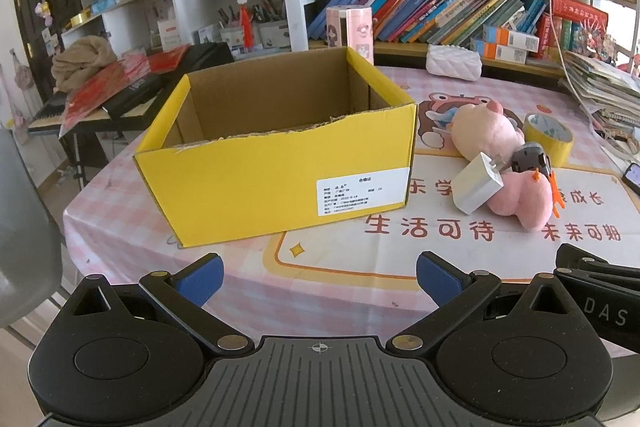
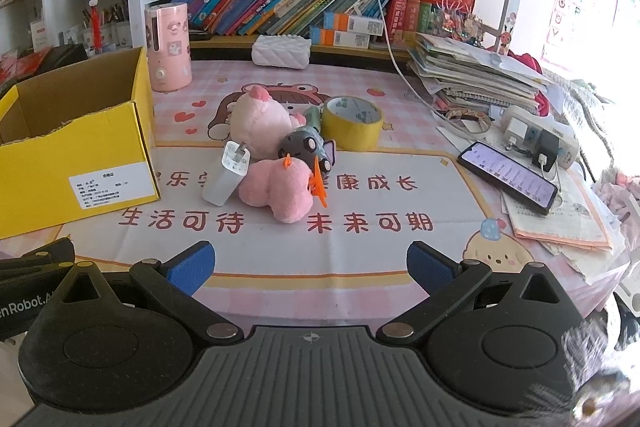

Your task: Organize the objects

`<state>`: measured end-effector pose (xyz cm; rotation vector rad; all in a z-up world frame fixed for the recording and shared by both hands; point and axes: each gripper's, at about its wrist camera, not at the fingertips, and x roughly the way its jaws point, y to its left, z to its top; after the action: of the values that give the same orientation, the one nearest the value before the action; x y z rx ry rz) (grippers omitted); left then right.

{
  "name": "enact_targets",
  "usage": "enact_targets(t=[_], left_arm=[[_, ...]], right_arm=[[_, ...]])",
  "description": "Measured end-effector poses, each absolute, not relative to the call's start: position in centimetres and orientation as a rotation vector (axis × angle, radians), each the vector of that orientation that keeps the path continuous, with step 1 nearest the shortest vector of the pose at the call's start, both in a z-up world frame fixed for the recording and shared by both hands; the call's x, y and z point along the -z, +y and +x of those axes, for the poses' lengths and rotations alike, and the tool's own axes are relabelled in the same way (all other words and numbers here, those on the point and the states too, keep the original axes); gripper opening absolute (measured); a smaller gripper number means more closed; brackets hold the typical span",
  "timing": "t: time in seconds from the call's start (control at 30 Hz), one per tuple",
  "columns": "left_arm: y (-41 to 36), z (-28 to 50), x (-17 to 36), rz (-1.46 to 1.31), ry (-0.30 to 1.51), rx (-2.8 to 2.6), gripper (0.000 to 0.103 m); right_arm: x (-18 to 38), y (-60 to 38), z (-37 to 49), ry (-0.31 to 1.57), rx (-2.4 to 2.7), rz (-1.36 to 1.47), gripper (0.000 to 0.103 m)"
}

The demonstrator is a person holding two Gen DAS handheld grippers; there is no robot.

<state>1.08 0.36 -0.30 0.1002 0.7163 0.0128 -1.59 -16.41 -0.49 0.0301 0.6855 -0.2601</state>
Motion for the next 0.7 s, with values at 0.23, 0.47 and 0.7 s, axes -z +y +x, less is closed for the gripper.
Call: enact_targets(t=[0.23, 0.47, 0.7], left_arm=[[0.2, 1.8, 0.2, 0.090, 0.718, -0.028, 0.103], [-0.4, 2.6, 0.4, 0.085, 0.732, -0.046, 0.103], [-1.0, 3.5, 0.6, 0.074, 0.743, -0.059, 0.103]], right_arm=[[0.5, -16.7, -0.8, 0.686, 0.249, 0.022, 0.103], [0.6, -17.2, 0.3, 0.693, 0.228, 0.013, 0.103], [0.8, -18.0, 1.5, 0.705, 0.205, 0.005, 0.103]])
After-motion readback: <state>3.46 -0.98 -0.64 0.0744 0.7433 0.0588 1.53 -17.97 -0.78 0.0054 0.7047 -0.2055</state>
